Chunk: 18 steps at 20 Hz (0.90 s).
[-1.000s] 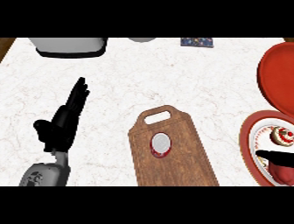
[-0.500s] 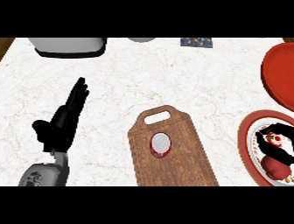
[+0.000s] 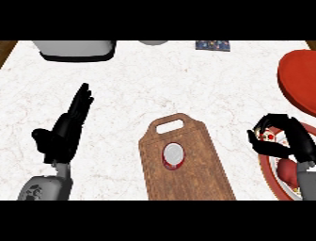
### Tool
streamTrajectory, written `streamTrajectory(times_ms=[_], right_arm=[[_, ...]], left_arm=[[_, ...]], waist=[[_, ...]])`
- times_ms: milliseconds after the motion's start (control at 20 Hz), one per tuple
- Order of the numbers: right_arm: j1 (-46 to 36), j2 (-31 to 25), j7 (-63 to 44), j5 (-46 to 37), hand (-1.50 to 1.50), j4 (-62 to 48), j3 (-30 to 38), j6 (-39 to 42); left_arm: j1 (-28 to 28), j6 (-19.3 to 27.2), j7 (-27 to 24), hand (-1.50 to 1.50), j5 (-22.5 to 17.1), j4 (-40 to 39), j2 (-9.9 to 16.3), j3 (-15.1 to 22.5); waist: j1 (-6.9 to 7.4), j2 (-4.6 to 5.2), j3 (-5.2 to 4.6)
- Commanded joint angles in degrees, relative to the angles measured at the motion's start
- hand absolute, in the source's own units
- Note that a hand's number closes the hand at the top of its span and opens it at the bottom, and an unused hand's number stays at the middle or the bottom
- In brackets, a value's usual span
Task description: Pick the cupcake from the plate and place it in the bowl
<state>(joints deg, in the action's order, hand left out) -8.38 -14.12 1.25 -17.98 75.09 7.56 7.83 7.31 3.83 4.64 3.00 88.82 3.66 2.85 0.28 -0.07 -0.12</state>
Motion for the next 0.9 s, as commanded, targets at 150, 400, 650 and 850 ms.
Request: streamTrajectory(times_ms=[150,400,650,850], right_arm=[[-2.78,5.88,2.79,5.31,1.50,11.51,-1.70,-0.01],[-3.48,4.11,-0.74,1.62,1.50,24.93,-1.31,-4.75],[-7.67,-0.62,-10.25,-0.51,1.50,30.90,2.22,-4.71],[-12.04,-4.36,-24.41,-2.00,1.50,39.12,3.11,-2.10]], left_arm=[[-0.34,-1.82,0.89,0.00,-1.63,0.97,1.75,-1.67],[-0.35,0.08,1.54,0.00,0.04,1.92,-0.49,0.28],[4.15,-0.18,1.44,0.00,-0.99,-2.49,0.01,-2.26],[0.49,-2.75,-2.64,0.00,-2.13,-2.52,1.70,-3.14]], waist=[[-0.46,-0.16,0.10],[-0.96,-0.28,0.06],[-0.66,0.02,0.07],[-0.57,-0.04,0.04]])
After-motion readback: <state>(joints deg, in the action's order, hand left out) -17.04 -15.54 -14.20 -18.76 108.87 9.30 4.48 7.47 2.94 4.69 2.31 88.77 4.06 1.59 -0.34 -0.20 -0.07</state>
